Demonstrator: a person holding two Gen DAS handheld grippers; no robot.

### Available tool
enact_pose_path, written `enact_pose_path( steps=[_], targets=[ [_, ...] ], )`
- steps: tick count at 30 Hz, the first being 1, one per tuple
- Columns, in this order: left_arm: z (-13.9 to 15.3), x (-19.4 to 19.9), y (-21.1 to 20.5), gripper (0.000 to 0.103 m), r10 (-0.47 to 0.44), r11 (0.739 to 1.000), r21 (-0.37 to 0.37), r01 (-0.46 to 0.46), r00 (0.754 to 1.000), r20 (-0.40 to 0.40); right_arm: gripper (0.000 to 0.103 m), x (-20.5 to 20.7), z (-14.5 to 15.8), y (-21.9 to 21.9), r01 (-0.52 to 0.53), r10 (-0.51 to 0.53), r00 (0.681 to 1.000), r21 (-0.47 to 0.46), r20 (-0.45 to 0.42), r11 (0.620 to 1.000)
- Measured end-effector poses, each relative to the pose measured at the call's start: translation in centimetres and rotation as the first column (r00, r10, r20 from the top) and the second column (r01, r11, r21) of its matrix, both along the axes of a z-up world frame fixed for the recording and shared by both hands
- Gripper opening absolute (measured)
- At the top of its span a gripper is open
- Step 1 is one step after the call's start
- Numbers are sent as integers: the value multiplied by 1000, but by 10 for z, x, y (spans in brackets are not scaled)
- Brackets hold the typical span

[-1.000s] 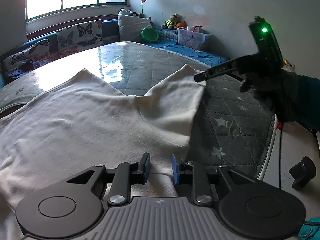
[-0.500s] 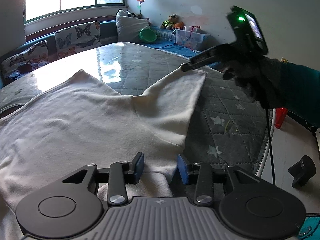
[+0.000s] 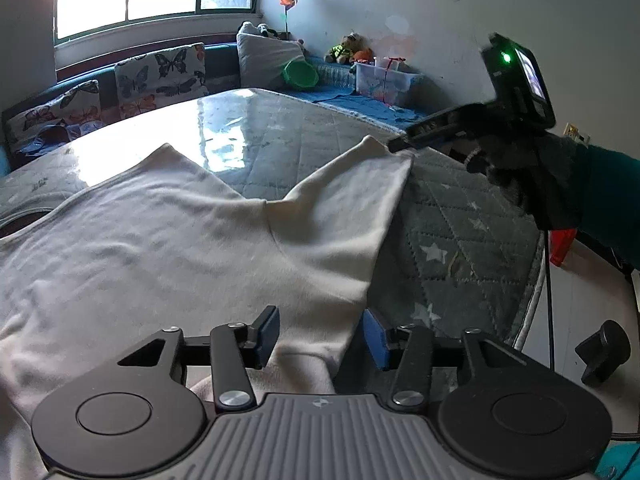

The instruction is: Fold clothes

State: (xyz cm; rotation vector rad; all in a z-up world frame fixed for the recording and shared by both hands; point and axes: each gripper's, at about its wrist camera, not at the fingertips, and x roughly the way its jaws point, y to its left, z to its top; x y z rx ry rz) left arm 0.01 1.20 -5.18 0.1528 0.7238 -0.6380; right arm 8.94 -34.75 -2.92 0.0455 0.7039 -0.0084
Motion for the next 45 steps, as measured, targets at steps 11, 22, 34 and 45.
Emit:
enact_pose_path(
  steps=[11, 22, 34, 45],
  targets=[
    [6, 0, -1, 57, 22, 1000, 11, -22, 1000, 19, 36, -5, -15, -7, 26, -25, 1000, 75, -17, 997],
    [8, 4, 0, 75, 54, 998, 15, -55, 998, 30, 8, -25, 7, -16, 14, -25, 998, 207, 52, 978],
    [10, -1, 23, 83, 124, 992, 5, -124, 992, 32, 8, -58, 91, 36, -251, 201, 960, 283, 193, 926],
    [13, -13, 77, 85, 240, 971, -29, -239, 970, 41, 8, -58, 124, 143, -503, 464, 863, 253, 200, 827]
  ],
)
